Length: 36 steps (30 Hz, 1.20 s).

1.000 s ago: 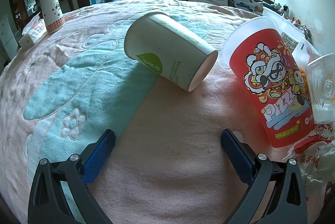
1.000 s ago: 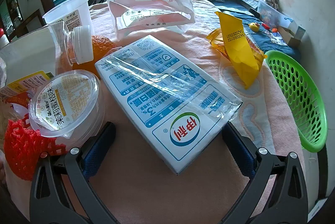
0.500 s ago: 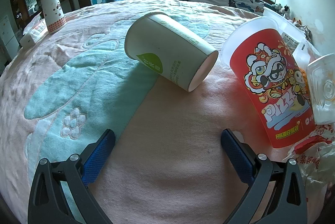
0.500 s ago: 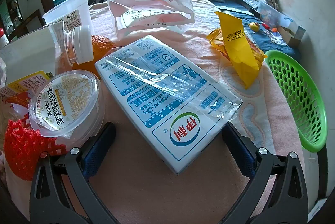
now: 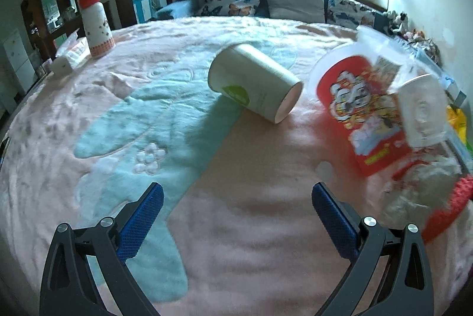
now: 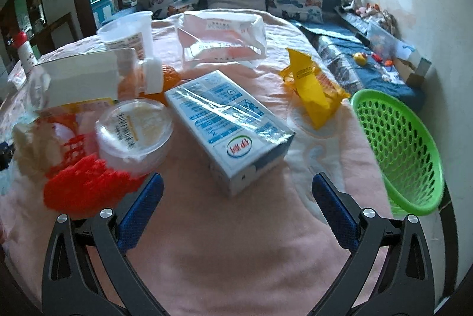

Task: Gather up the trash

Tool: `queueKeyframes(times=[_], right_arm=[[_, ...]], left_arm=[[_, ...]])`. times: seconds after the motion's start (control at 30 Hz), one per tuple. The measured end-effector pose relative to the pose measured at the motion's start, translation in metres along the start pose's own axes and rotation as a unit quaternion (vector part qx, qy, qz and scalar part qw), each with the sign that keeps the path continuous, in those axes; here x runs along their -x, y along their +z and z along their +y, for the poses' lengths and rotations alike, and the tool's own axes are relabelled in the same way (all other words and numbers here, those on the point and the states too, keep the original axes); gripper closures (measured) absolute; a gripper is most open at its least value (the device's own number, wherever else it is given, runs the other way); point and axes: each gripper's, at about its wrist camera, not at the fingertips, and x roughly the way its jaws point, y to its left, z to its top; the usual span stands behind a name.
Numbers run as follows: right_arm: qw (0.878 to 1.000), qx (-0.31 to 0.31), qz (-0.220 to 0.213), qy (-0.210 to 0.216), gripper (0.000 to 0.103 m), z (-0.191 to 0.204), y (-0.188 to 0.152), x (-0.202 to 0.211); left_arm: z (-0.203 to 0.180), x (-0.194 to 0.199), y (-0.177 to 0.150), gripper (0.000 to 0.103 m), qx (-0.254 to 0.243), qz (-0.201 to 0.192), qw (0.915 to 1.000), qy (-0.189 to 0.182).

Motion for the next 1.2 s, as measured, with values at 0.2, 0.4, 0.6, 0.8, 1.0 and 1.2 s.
queueKeyframes(times=[0.2, 0.4, 0.6, 0.8, 1.0, 1.2], right_arm=[[1.0, 0.011, -0.023, 0.005, 0.004, 0.002, -0.005, 0.029], [0.999, 0.001, -0.037, 0.011, 0.004, 0.003, -0.007, 0.048], [0.999, -0.005, -0.035, 0.014, 0.004, 0.006, -0.014, 0.052], [0.999, -0.006, -0.04, 0.02, 0.004, 0.007, -0.018, 0.058], [0.998, -0.018, -0.048, 0.023, 0.004, 0.0, -0.024, 0.07], [0.998, -0.026, -0.055, 0.017, 0.004, -0.005, -0.032, 0.08]], left_arm=[[-0.017, 0.038, -0.007, 0.006, -0.027, -0.034, 0.999, -0.01], [-0.034, 0.07, -0.011, 0.006, -0.028, -0.063, 0.9969, -0.038], [-0.044, 0.089, -0.014, 0.006, -0.046, -0.086, 0.9947, -0.033], [-0.052, 0.1, -0.021, 0.006, -0.056, -0.094, 0.9934, -0.036], [-0.067, 0.107, -0.03, 0.006, -0.073, -0.092, 0.9916, -0.055], [-0.08, 0.115, -0.037, 0.006, -0.089, -0.098, 0.9895, -0.059]])
